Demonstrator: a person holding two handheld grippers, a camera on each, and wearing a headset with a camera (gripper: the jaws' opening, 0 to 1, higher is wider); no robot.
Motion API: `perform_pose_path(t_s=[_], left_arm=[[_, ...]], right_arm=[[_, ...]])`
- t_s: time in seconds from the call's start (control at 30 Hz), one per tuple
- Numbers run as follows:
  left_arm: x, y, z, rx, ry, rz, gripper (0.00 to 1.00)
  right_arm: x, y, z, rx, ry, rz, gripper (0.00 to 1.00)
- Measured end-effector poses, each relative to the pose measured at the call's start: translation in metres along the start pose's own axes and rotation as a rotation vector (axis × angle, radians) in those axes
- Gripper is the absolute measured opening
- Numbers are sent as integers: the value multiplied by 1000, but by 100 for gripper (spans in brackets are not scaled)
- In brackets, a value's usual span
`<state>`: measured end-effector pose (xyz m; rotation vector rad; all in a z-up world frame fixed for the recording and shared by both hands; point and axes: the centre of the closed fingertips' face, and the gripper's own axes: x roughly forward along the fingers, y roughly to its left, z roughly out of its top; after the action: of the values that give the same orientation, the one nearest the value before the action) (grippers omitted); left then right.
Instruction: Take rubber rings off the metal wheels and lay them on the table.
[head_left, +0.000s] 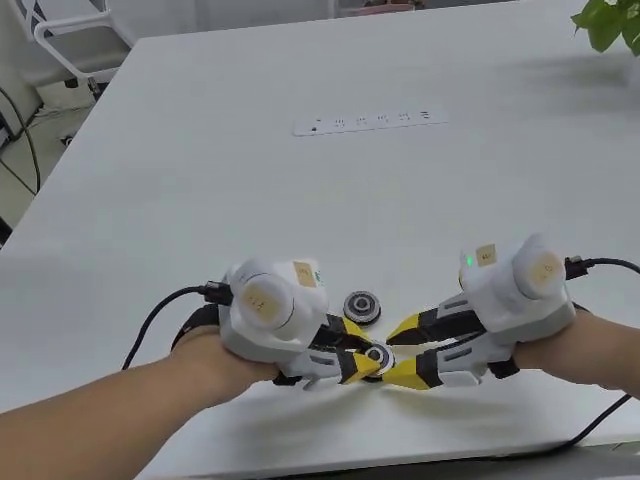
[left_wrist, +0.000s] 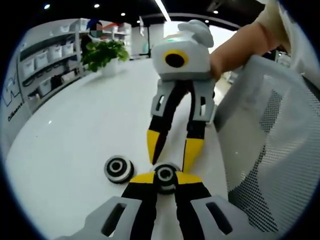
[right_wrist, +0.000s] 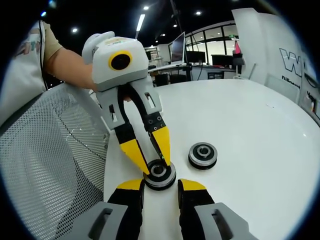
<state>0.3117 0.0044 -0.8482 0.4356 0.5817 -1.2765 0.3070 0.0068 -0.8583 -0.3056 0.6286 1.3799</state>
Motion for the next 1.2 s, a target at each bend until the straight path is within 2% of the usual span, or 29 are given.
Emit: perform_pose_path(t_s=[0.33,0.67,0.83,0.87,0.93,1.2], left_arm=[[0,0,0,8,-2,18,13],[0,0,0,8,-1,30,13],[0,-1,0,7,1,33,13],[0,-1,0,7,1,35,13],[0,-1,0,8,1,37,13],[-1,0,0,20,9,48,12]], right_arm=[[2,2,-3,-37,20,-1,21],[1,1,-4,-33,30,-9,19],[-1,1,-7,-17,46,-12,13],[-4,2,-14,-16,78,-7,11],[-3,1,-11,13,56,-13,9],[-3,0,-12,68,72,-24,1]])
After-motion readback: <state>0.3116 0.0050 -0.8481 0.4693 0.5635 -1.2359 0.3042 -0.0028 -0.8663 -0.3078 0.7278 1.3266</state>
